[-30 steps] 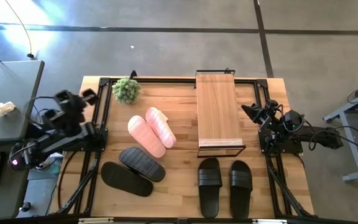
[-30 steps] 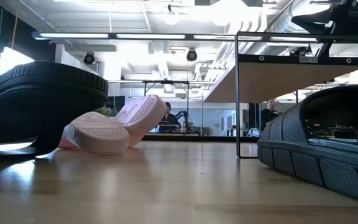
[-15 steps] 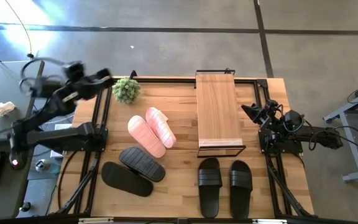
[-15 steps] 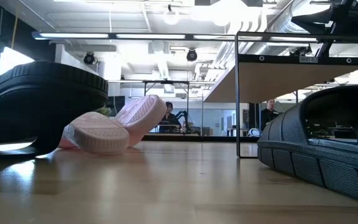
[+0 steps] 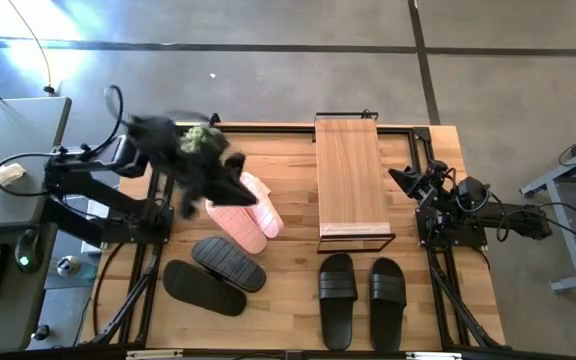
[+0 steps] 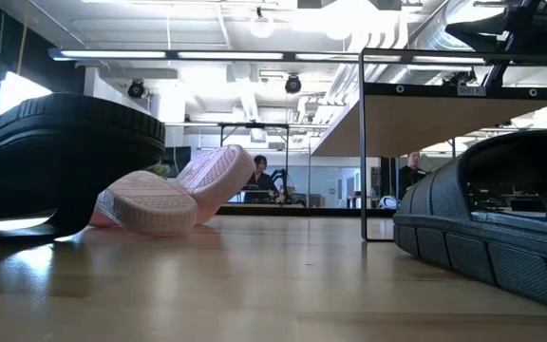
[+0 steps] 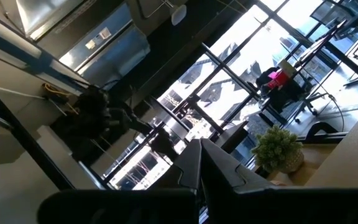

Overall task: Pick and place slides into the shelf
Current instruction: Put the pink slipper under the shelf

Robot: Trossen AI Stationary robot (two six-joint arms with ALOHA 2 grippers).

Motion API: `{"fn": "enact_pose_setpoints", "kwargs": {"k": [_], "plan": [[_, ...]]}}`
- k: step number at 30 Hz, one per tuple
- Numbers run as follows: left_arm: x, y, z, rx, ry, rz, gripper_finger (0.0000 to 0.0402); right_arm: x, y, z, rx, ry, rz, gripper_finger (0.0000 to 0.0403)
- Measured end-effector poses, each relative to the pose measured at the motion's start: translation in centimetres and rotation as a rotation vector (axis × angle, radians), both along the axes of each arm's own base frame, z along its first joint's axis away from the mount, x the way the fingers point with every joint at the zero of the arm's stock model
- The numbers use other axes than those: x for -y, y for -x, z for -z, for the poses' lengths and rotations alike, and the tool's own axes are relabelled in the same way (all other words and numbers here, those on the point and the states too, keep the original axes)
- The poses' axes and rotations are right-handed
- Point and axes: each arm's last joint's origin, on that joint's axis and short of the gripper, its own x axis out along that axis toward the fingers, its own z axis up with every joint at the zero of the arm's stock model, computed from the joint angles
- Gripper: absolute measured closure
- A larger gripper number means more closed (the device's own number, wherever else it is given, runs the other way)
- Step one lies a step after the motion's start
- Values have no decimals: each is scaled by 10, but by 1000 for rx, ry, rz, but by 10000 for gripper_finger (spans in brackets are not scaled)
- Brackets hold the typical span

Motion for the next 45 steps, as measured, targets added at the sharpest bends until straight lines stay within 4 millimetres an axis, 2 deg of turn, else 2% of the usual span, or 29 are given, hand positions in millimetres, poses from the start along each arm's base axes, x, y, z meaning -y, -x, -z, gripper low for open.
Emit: {"fn": "enact_pose_setpoints", "kwargs": {"k": [5,7,9,13,16,19,22,27,32,39,45], "plan": [[9,0,32,-511,-210,-491,401,0,0,0,-1,2,-4,403],[11,-5,46,-622,-259,-577,401,0,0,0,-1,2,-5,403],[10,-11,60,-732,-330,-571,401,0,0,0,-1,3,-6,403],[6,-28,84,-923,-559,-443,401,0,0,1,-7,4,-11,403],[6,-45,99,-975,-673,-150,401,-1,-1,1,-10,8,-19,403],[4,-65,114,-940,-747,126,401,-1,-1,1,-15,13,-29,403],[1,-85,129,-917,-797,207,401,-1,-1,2,-22,17,-41,403],[-16,-101,153,-1002,-793,274,397,-2,-2,2,-35,36,-69,403],[-31,-114,172,-1021,-707,327,341,-3,-3,4,-58,57,-95,403],[-34,-129,196,-1025,-829,478,239,-3,-3,4,-73,100,-94,403],[-39,-137,214,-1055,-914,546,202,-4,-3,5,-83,131,-96,403]]}}
